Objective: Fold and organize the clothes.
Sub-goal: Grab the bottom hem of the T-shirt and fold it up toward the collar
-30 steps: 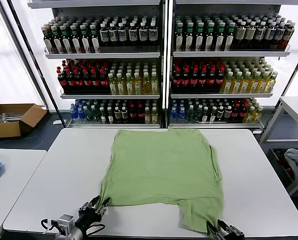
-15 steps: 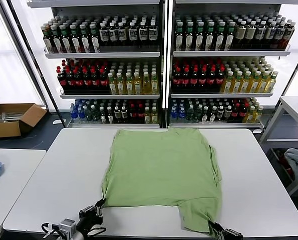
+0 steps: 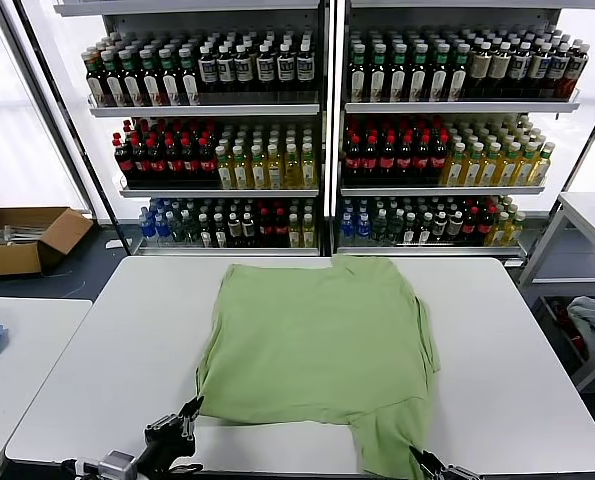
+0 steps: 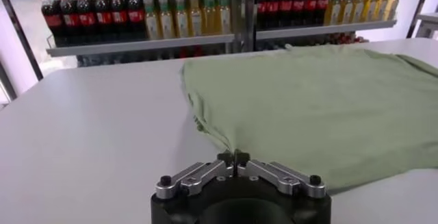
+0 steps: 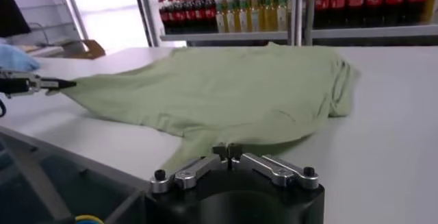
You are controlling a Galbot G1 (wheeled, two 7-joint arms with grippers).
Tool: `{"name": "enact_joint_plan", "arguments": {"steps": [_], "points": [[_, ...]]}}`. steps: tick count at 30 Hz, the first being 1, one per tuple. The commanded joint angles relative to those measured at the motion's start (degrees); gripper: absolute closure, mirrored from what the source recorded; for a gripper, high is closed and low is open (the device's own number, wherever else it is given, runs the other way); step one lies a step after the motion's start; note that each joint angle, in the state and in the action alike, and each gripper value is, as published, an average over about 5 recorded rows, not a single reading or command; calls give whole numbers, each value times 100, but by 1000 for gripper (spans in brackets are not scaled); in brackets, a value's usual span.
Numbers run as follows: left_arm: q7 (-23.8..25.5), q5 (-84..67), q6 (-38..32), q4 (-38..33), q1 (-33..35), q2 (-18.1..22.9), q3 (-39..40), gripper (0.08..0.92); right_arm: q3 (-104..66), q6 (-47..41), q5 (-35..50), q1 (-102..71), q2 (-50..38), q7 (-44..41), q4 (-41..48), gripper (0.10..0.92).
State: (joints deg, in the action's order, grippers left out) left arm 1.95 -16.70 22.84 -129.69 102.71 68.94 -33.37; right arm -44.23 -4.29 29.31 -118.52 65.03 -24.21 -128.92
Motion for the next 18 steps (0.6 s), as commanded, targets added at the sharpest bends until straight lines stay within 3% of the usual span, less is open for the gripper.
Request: {"name": "enact_joint_plan", "arguments": {"steps": [1, 9, 18], "points": [[33, -161, 45, -303, -57, 8, -148, 916, -11, 103, 590, 266, -21, 30, -36, 919], [20, -830, 269, 327, -1501, 183, -84, 915, 94, -475, 1512, 2094, 348, 505, 386, 919], [34, -1407, 460, 1132, -2866, 99, 110, 915, 471, -714, 1531, 3644, 132, 856, 1134, 919]]}}
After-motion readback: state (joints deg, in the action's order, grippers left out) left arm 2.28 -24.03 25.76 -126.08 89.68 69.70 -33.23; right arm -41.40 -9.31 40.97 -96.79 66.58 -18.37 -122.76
